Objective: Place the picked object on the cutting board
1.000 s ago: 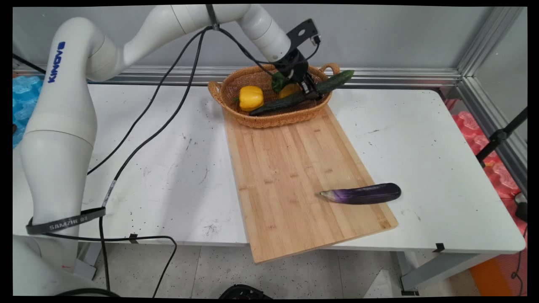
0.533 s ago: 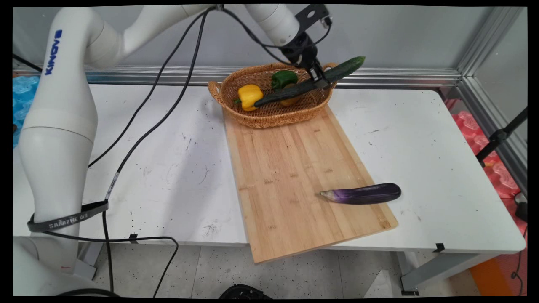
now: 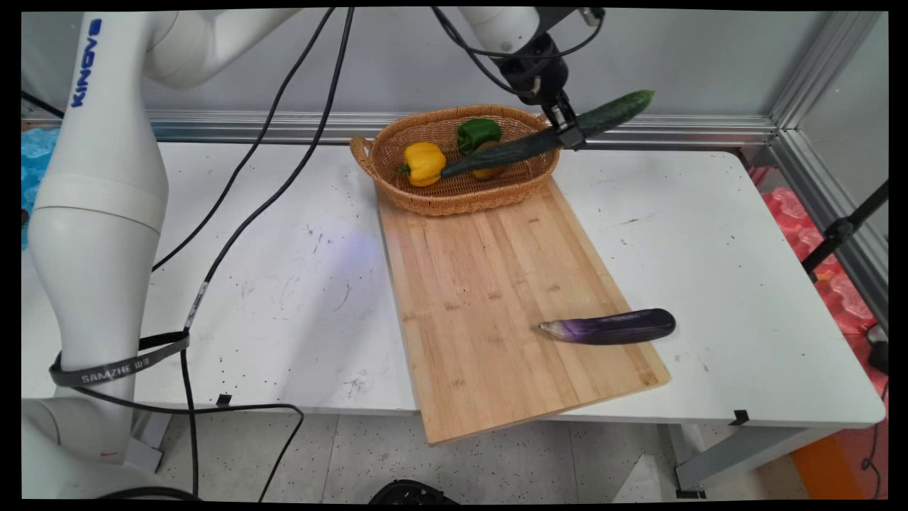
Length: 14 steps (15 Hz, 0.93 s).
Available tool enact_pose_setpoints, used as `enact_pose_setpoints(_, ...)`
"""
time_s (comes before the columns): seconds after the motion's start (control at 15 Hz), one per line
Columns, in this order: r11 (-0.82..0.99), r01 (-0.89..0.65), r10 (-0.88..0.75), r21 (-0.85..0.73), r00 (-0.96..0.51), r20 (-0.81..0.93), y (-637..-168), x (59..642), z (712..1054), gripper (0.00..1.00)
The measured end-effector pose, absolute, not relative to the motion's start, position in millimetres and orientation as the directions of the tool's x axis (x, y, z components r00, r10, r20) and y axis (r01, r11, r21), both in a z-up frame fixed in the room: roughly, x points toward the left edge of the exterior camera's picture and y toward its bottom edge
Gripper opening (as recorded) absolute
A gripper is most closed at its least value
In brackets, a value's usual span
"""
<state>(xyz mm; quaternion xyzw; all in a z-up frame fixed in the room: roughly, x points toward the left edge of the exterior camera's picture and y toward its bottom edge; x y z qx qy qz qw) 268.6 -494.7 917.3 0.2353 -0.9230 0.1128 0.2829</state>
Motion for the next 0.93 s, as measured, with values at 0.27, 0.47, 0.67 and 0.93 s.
enact_pose_setpoints(0.27, 0.86, -0.509, -0.409, -0.031, -0.725, 0.554, -460.8, 245.6, 922.0, 0.0)
enact_pose_setpoints(0.47, 0.853, -0.522, -0.441, 0.0, -0.721, 0.535, -432.0, 230.4, 916.0, 0.0)
enact_pose_setpoints(0.67, 0.846, -0.533, -0.465, 0.016, -0.722, 0.513, -407.6, 221.4, 905.3, 0.0)
enact_pose_setpoints(0.93, 0.841, -0.541, -0.478, 0.012, -0.732, 0.485, -389.2, 221.6, 891.1, 0.0)
